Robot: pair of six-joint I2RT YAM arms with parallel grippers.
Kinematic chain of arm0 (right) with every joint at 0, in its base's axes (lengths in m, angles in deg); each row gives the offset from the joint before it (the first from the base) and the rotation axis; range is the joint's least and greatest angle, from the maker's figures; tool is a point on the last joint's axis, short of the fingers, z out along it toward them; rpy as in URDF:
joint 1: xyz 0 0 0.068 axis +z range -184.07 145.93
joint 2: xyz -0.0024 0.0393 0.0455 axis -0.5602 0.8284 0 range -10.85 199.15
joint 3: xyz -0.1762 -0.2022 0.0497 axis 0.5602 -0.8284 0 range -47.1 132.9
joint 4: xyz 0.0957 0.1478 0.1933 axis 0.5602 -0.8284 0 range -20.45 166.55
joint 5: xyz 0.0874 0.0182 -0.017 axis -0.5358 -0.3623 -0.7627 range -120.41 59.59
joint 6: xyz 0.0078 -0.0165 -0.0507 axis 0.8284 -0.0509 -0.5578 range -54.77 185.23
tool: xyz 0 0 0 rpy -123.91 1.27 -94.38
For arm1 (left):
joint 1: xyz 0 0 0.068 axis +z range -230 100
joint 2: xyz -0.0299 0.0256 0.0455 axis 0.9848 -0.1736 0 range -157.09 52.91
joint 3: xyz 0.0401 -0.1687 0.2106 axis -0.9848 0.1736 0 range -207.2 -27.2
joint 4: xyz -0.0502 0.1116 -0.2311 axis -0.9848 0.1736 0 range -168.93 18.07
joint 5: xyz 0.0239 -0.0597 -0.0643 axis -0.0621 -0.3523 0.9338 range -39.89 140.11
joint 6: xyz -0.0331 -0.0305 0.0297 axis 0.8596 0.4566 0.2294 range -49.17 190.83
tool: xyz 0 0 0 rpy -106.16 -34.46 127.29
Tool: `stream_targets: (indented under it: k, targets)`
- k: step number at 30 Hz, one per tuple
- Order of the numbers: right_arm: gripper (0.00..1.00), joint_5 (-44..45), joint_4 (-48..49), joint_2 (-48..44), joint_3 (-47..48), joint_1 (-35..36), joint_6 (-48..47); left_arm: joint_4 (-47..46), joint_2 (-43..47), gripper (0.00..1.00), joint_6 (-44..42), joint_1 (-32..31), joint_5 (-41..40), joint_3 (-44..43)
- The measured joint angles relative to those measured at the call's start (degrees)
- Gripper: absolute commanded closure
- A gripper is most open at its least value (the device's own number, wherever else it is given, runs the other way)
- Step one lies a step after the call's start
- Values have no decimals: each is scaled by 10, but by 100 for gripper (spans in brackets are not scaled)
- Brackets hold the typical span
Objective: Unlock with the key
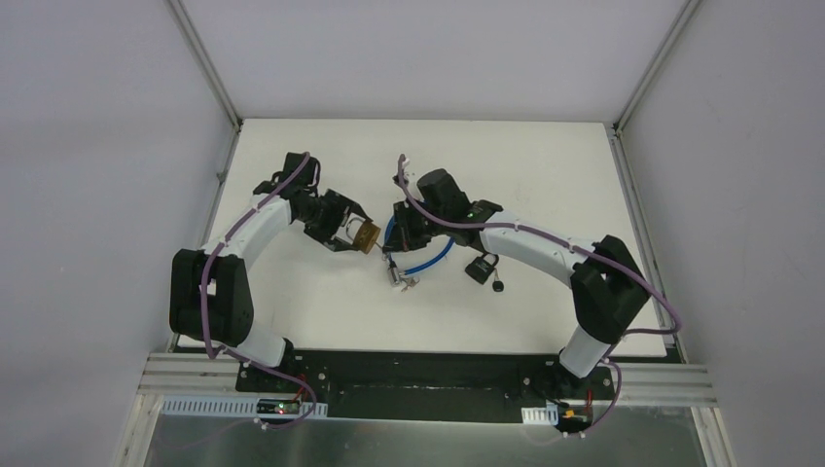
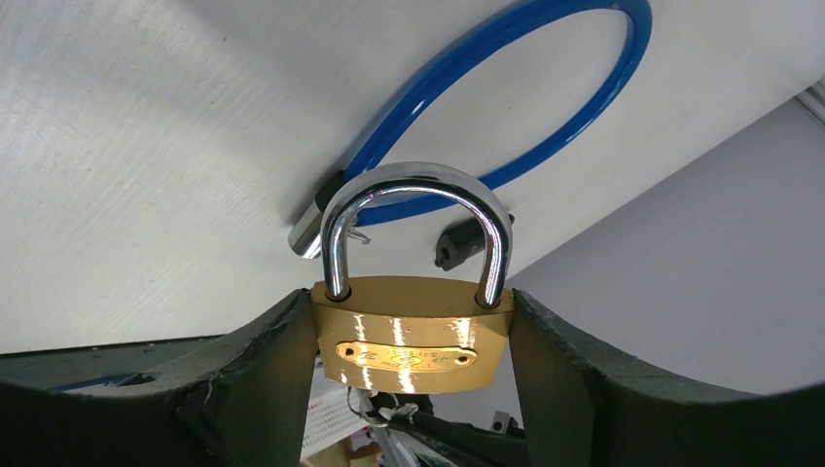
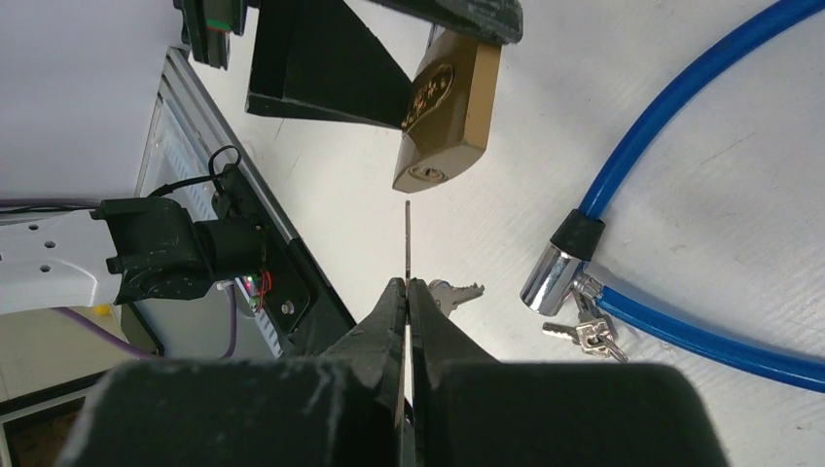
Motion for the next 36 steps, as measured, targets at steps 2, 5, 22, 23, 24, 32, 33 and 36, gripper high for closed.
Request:
stream_targets:
  k: [2,5,22,23,24,32,33,36]
  targets:
    - [100,0,-3,7,8,0,-1,-1,0,76,0,0,2,6]
    - [100,-4,-7,19,21,0,-1,-1,1,77,0,0,3,11]
    - [100,-7,-16,34,37,0,-2,-3,2,77,2,0,3,13]
    - [100,-7,-16,34,37,0,-2,-3,2,78,2,0,3,14]
    - [100,-7,-17,34,37,0,-2,-3,2,78,2,0,3,14]
    - [100,-9,-31,34,37,-1,-2,-3,2,78,2,0,3,14]
    - [100,-9,-32,34,37,-1,-2,-3,2,78,2,0,3,14]
    - [100,-12,-33,35,37,-1,-2,-3,2,78,2,0,5,14]
